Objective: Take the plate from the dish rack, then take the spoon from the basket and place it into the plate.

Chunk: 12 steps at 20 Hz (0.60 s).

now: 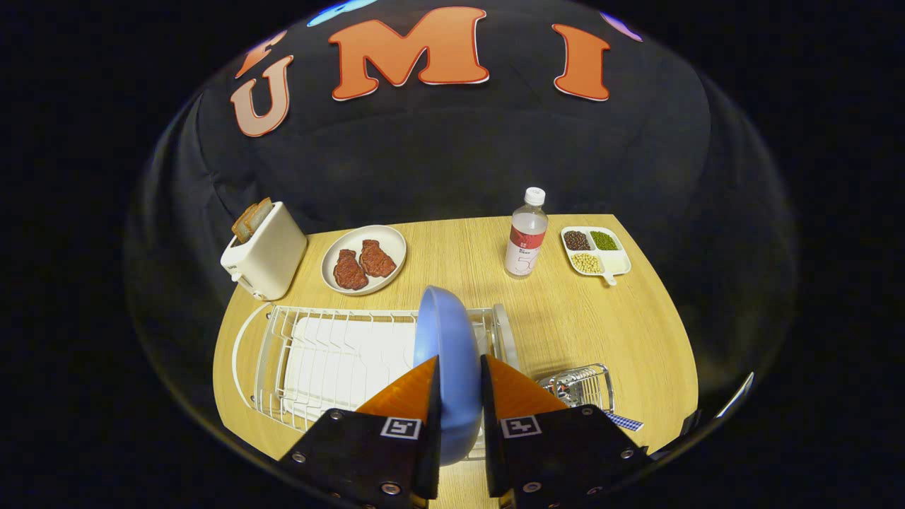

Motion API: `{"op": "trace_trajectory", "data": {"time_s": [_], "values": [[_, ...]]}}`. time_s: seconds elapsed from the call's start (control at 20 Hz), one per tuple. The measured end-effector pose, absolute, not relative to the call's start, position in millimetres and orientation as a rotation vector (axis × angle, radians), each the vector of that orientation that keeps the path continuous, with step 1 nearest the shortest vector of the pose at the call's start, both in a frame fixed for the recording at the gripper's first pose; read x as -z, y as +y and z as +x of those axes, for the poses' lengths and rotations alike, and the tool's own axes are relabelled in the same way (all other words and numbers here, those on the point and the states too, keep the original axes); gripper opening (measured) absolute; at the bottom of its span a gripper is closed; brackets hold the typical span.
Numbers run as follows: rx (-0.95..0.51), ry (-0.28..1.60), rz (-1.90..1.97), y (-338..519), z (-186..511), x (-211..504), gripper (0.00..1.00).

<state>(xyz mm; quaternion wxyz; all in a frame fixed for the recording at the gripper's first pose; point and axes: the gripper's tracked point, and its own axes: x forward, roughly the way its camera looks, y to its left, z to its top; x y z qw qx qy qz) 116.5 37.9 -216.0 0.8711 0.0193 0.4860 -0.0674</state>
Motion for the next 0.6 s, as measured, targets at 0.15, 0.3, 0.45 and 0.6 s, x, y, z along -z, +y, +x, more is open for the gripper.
{"op": "trace_trajectory", "data": {"time_s": [0.15,0.3,0.45,0.6], "values": [[0.152,1.051,0.048,41.6,114.8,218.2,0.27],[0.178,1.039,0.0,33.9,114.9,216.5,0.27],[0.213,1.028,-0.094,22.5,114.9,212.7,0.18],[0.207,0.992,-0.137,26.7,120.9,201.5,0.12]]}}
